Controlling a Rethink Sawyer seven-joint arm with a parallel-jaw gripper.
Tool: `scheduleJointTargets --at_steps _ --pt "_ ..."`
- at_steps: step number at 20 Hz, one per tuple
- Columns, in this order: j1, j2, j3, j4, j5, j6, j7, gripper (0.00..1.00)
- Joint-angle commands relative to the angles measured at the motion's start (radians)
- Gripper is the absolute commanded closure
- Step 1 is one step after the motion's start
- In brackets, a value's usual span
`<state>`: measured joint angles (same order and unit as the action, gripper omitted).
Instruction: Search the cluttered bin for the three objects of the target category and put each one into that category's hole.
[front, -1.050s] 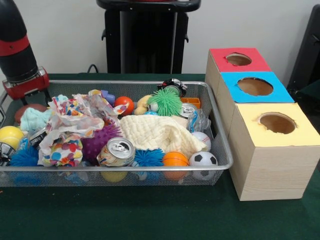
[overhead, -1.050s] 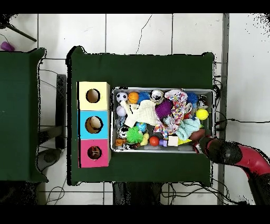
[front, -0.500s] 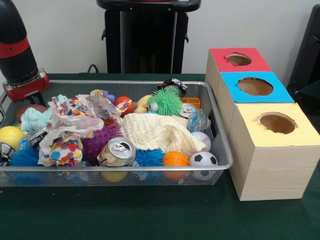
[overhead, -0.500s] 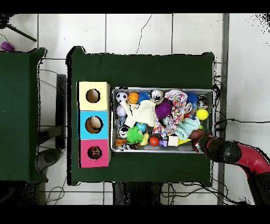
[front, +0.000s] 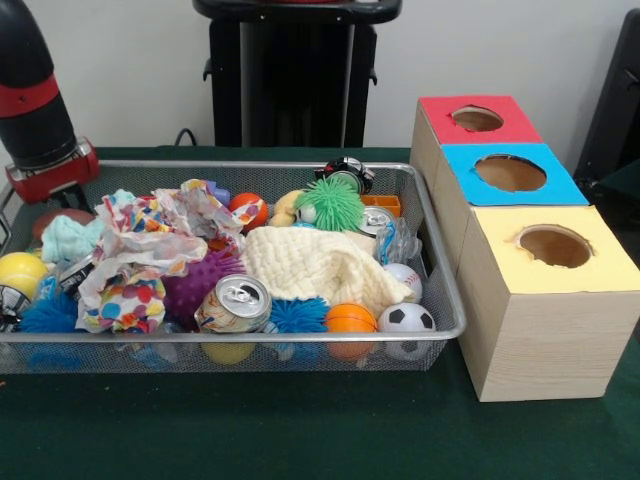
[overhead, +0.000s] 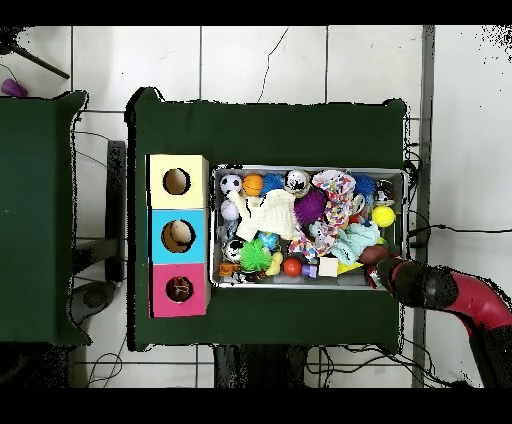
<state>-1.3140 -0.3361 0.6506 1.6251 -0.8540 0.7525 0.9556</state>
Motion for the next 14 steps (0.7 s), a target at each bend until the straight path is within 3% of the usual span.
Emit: scheduleJointTargets --at_steps 1,8,14 --pt "0.006 0.031 0.020 -0.090 -0.057 0.014 -0.263 1.00" --pt "-0.020 -0.220 0.017 0.096 -0.015 0.018 -0.165 1.00" --pt "-0.008 -0.239 0.012 0.120 -0.010 0.006 -0.124 1.00"
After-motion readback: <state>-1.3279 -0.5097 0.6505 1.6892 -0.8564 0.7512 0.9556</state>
